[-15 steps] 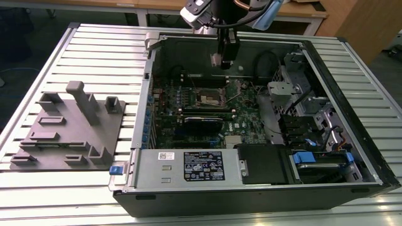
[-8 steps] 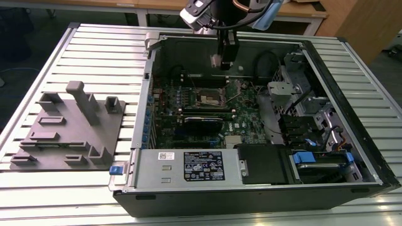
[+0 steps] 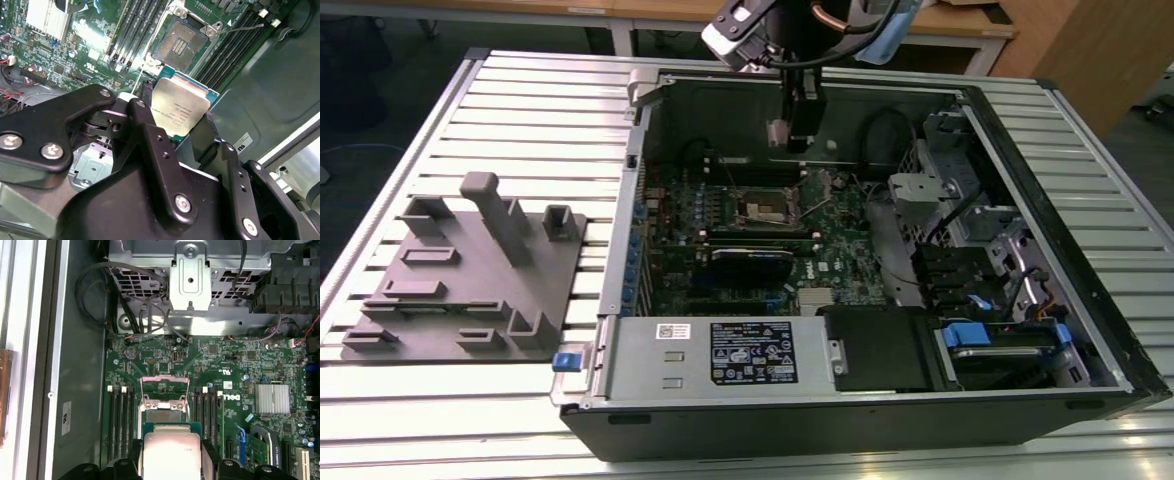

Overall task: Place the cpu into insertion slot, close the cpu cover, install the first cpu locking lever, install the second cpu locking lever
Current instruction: 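Place the cpu into insertion slot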

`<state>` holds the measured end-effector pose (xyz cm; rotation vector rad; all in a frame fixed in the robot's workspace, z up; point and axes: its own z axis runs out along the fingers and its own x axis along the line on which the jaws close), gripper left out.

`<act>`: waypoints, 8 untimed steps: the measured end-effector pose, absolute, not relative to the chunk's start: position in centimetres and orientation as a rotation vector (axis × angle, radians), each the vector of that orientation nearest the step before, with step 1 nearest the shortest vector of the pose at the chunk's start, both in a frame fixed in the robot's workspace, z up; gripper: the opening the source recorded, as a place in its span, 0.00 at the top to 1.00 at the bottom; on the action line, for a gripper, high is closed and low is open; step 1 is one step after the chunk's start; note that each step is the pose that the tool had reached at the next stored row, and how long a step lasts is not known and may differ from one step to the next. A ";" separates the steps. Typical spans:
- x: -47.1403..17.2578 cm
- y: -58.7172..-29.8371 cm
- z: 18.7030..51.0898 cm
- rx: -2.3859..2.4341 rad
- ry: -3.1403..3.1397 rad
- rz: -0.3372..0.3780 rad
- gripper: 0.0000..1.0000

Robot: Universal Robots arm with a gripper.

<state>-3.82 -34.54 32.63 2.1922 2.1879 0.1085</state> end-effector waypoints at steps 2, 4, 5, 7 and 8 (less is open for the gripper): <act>-3.8 -34.5 32.6 2.195 2.185 0.108 0.46; -3.8 -34.5 32.5 2.196 2.184 0.108 0.46; -3.8 -34.5 32.5 2.196 2.184 0.108 0.46; -3.8 -34.5 32.4 2.196 2.184 0.108 0.46; -3.8 -34.5 32.4 2.196 2.183 0.108 0.46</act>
